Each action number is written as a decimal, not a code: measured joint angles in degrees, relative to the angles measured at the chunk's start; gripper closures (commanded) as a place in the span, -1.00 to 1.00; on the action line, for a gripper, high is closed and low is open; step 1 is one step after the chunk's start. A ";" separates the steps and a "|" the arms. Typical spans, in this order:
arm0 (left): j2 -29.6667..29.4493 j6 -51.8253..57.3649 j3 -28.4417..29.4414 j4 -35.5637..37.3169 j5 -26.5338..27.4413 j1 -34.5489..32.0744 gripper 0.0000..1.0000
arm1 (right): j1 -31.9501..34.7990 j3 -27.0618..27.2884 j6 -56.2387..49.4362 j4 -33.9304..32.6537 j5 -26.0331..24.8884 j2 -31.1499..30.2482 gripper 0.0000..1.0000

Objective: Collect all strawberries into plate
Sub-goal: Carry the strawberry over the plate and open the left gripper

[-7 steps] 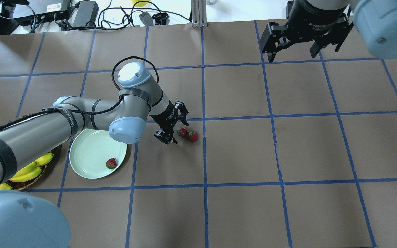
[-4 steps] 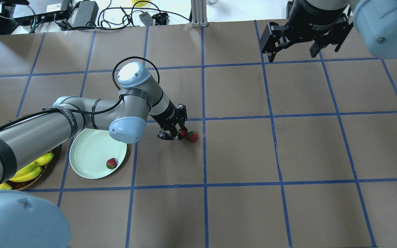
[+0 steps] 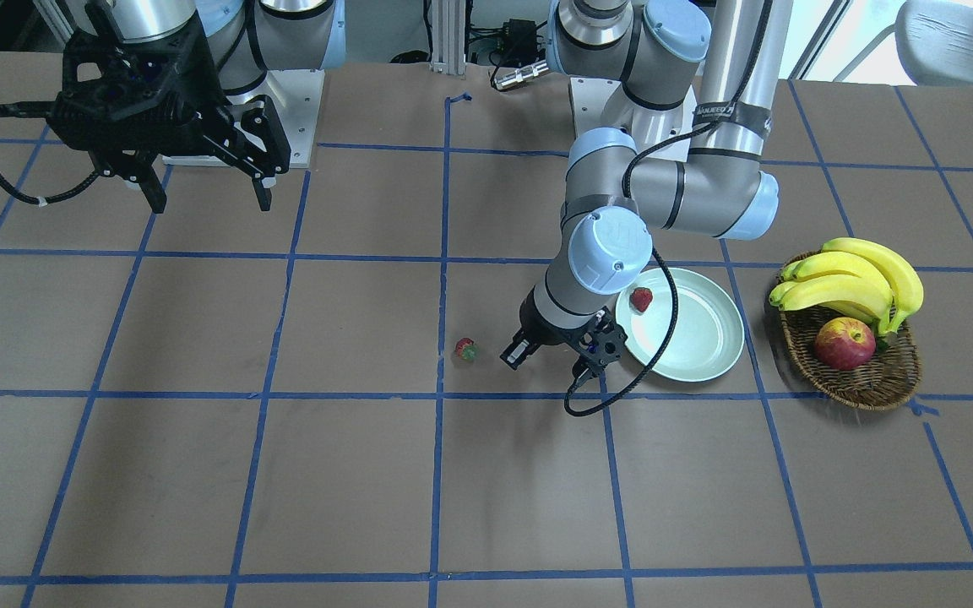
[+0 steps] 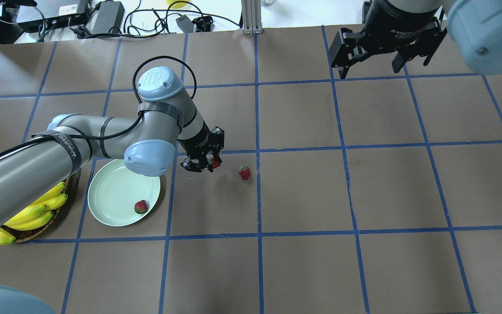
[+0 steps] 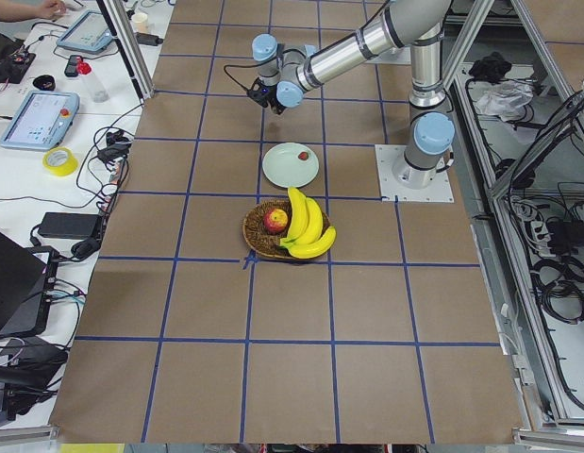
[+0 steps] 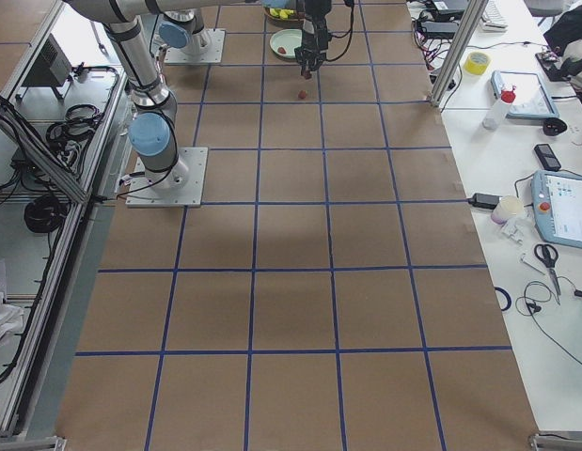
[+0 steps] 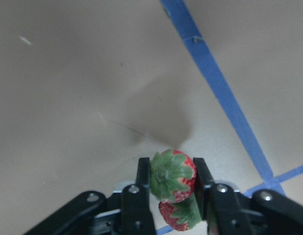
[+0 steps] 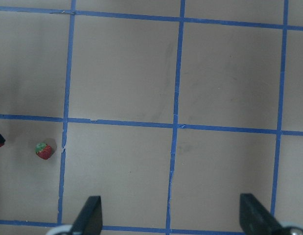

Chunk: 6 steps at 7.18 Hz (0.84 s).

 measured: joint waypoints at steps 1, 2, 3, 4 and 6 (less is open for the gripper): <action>2.03 6.68 2.73 -7.73 2.40 2.82 1.00 | 0.00 0.00 0.00 -0.01 0.00 0.00 -1.00; 3.75 14.71 6.13 -15.88 5.56 6.26 1.00 | 0.00 0.00 -0.02 -0.01 0.00 0.02 -1.00; 4.68 22.26 8.12 -20.92 7.92 9.48 1.00 | 0.00 0.00 -0.06 -0.01 0.00 0.06 -1.00; 5.04 28.40 8.49 -23.02 9.28 12.47 1.00 | 0.00 0.00 -0.06 -0.01 0.02 0.08 -1.00; 4.51 36.47 6.80 -23.77 11.80 16.27 0.98 | 0.00 0.00 -0.07 -0.01 0.08 0.09 -1.00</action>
